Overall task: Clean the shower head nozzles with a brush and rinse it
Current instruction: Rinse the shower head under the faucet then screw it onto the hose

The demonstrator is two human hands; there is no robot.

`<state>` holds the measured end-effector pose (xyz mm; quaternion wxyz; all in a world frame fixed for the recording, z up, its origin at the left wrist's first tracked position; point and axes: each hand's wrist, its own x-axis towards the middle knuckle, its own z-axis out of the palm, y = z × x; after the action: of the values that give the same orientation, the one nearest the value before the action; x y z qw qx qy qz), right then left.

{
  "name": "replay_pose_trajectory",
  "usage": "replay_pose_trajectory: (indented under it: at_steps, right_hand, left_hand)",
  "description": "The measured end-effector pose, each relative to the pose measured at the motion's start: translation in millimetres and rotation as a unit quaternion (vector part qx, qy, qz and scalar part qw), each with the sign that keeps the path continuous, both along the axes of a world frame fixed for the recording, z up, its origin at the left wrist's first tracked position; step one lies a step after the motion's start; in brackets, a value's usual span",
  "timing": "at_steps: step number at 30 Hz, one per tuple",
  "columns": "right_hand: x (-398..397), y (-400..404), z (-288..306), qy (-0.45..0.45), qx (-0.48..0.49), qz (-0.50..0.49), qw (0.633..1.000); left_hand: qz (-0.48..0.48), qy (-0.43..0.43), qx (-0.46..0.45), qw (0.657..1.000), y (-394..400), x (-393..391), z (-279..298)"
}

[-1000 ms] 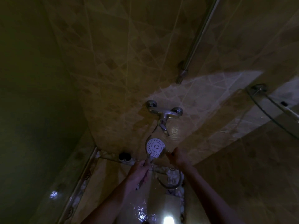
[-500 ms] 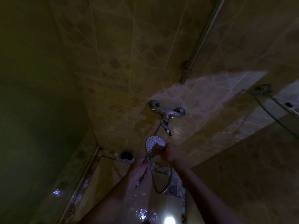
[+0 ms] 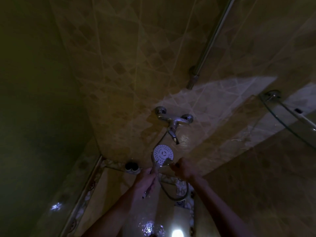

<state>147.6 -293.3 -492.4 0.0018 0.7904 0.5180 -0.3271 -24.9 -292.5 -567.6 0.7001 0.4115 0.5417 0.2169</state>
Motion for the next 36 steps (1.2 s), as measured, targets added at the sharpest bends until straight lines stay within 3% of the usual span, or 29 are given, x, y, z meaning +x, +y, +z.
replay_pose_trajectory:
  at_steps: [5, 12, 18, 23, 30, 36]
  right_hand:
    - [-5.4, 16.9, 14.6, 0.008, 0.002, 0.009, 1.0]
    - [16.1, 13.0, 31.5, 0.019, 0.022, -0.059, 0.998]
    - [8.6, -13.8, 20.7, 0.007, -0.022, -0.036, 0.999]
    - [-8.1, -8.1, 18.2, 0.018, -0.005, -0.002, 1.0]
    - [7.9, 11.5, 21.4, 0.038, 0.023, -0.065, 0.997]
    - [10.7, -13.7, 19.0, 0.024, -0.009, -0.043, 0.999]
  left_hand:
    - [-0.016, 0.017, -0.001, 1.0, 0.7, 2.8, -6.4]
    - [-0.018, -0.014, 0.017, 1.0, 4.8, -1.6, -5.7]
    - [-0.012, -0.022, 0.012, 1.0, 6.9, -2.0, -3.6]
    - [-0.025, -0.008, 0.024, 0.999, 6.2, -2.0, 0.6]
    - [-0.027, -0.002, 0.014, 1.0, 7.9, -4.1, -2.2]
    - [-0.012, -0.035, -0.002, 0.999, 8.7, -6.3, -0.9]
